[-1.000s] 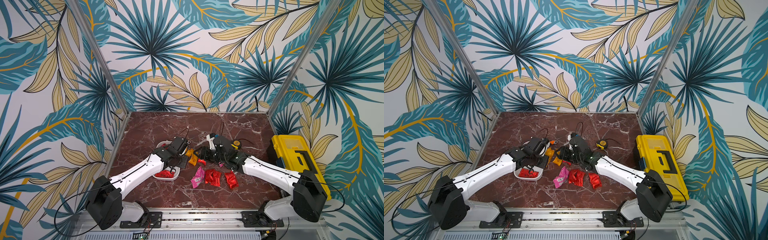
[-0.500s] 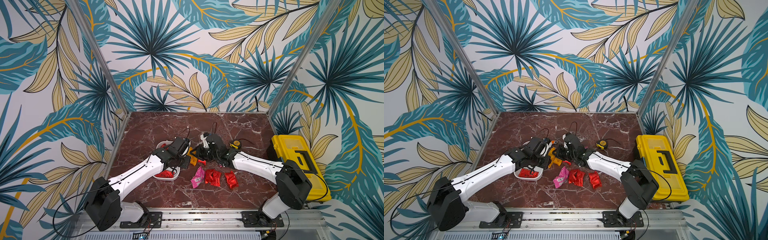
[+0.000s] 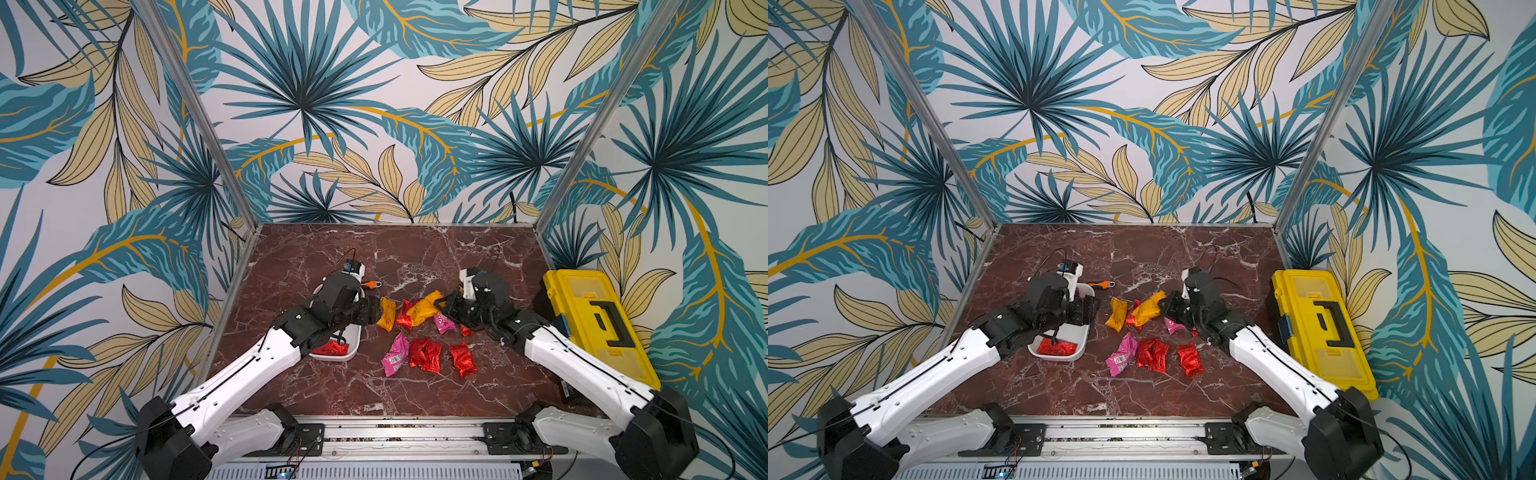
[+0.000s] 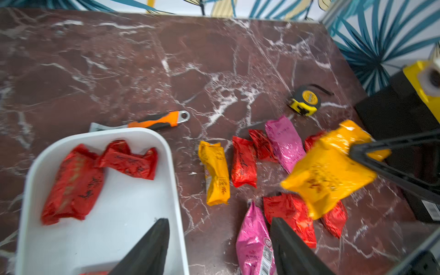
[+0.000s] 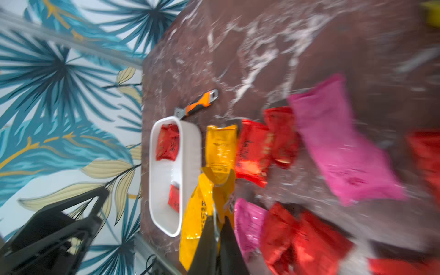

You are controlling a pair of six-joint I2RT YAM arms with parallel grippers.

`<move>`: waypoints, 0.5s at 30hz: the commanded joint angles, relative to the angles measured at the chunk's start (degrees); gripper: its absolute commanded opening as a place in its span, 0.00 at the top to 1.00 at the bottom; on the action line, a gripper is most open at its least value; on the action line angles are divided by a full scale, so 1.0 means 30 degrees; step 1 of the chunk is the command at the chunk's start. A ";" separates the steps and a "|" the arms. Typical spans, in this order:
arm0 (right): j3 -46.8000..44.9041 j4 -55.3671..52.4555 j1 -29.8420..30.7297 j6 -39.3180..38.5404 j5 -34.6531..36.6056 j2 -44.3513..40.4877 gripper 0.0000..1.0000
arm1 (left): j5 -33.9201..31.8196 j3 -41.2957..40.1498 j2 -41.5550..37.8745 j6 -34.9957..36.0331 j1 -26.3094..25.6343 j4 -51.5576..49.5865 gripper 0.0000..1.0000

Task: Take the tea bags out of the storage box
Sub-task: Place the tea bag at the center of the board.

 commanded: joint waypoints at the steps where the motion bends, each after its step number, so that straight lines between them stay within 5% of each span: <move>1: -0.0688 -0.6235 -0.1823 -0.2244 0.2101 -0.2132 1.00 | -0.0927 -0.1350 -0.0584 -0.1093 0.0741 0.0575 0.28; 9: -0.0994 -0.8839 -0.6132 -0.3143 0.4147 -0.3747 1.00 | 0.0095 -0.2543 -0.0873 -0.1951 0.2310 0.0809 0.29; 15: -0.1458 -0.5652 -0.8873 -0.2291 0.2990 -0.2490 1.00 | 0.0541 -0.3436 -0.0827 -0.2571 0.3424 0.1054 0.29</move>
